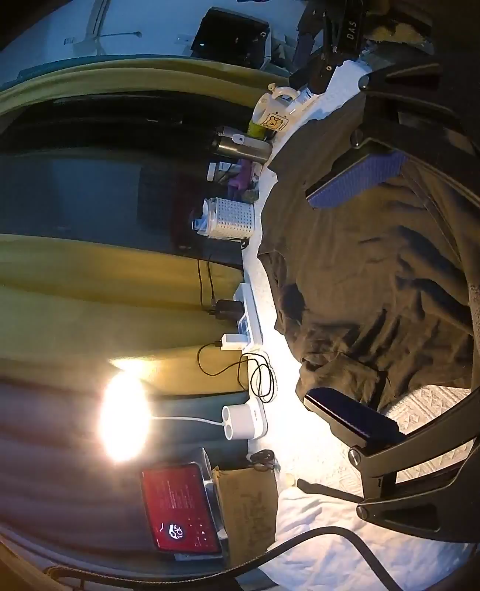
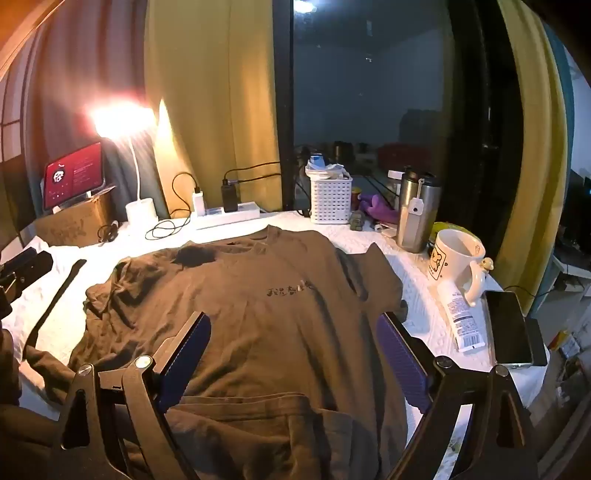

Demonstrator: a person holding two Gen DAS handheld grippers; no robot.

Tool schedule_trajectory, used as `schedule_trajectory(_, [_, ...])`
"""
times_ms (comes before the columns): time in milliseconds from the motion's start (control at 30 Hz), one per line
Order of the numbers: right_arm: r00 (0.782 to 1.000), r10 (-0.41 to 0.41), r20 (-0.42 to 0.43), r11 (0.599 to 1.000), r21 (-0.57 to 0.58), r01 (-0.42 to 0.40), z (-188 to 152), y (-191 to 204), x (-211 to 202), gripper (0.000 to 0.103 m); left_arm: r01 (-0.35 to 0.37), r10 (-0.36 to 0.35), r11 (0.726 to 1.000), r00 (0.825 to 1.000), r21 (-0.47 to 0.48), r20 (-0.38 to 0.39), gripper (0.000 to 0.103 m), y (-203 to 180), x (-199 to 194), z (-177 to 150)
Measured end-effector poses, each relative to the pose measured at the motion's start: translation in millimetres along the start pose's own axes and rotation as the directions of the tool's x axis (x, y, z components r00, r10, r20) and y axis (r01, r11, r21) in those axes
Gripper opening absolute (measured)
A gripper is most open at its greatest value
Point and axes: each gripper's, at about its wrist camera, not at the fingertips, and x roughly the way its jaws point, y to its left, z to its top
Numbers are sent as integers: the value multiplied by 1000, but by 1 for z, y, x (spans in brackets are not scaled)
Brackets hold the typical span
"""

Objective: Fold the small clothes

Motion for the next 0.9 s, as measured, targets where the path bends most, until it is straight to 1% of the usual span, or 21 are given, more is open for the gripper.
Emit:
schedule_trajectory(100, [1000,4,-2,1000,4,-4,0,1,0,92,7,-7,1000,1000,-1,-8,97,0,0,-1])
schedule_trajectory(133, [1000,4,-1,1000,4,-4,0,1,0,92,1,-1,1000,1000,-1,-6,97,0,0,8])
schedule_trajectory(233, [1000,4,-5,1000,4,-4,0,1,1,92,5,-5,1000,1000,-4,-9,97,1,1,12])
schedule_trajectory(267, [1000,5,-6,1000,4,-5,0,1,1,92,-2,2,1000,1000,2,1,97,-6,-1,8])
schedule_trajectory(400, [1000,4,-3,1000,3,-4,1,0,-1,92,3,-3,1000,1000,-8,9,97,-10,-1,11])
schedule_trajectory(467, [1000,5,0,1000,3,-5,1,-1,-2,92,7,-6,1000,1000,-14,15,98,-2,-4,11])
schedule_trajectory(633, [1000,11,-4,1000,3,-11,1,5,-1,92,13,-13,1000,1000,-9,17,98,-3,-4,12])
schedule_trajectory(833, [1000,8,-2,1000,0,-8,2,7,-4,92,49,-49,999,999,-21,24,98,-3,-7,10])
schedule_trajectory(900, [1000,10,-1,1000,-1,-10,2,6,-3,92,48,-47,999,998,-14,28,98,-4,-8,10])
